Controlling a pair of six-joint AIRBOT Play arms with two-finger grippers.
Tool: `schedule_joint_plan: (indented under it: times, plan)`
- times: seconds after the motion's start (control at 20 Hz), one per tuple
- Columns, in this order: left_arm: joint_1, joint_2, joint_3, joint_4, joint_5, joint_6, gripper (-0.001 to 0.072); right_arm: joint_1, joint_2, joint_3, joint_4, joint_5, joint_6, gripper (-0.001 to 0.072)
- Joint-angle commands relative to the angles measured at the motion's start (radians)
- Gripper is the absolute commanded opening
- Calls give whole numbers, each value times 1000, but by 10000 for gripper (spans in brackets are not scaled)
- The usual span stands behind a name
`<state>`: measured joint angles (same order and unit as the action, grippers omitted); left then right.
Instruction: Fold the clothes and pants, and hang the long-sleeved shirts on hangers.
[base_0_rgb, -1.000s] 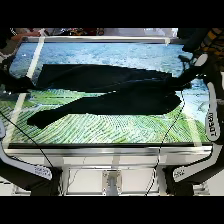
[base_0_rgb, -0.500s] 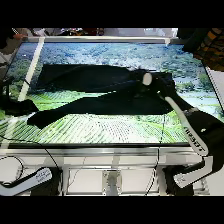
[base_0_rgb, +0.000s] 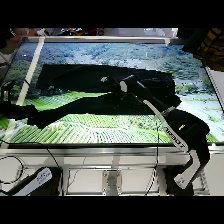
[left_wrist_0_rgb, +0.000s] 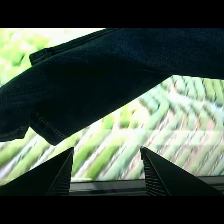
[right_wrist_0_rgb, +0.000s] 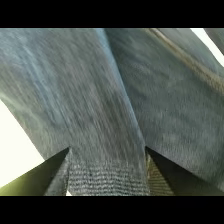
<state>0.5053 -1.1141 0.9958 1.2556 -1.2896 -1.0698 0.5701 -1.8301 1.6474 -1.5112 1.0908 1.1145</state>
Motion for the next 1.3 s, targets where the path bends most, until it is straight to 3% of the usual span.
schedule_joint_plan:
  times: [0.0,0.2,0.45,0.5,0.65,0.9,1.25]
  plan:
    - [0,3,-4,0,8,63,499,10,-45,41,-11,-18,-62,495]
    - [0,0,-4,0,18,66,499,10,-78,42,-6,-23,-63,494]
    - [0,-9,-4,0,18,65,499,10,-108,47,19,-30,-87,427]
    - [0,-9,-4,0,18,65,499,10,-115,47,25,-29,-87,371]
    - [0,-9,-4,-1,17,65,499,10,-119,55,35,-8,-86,12]
    - [-1,13,-1,-19,17,65,499,12,-66,218,35,257,-29,10]
    - [-11,159,0,-43,29,65,499,128,201,114,39,462,143,10]
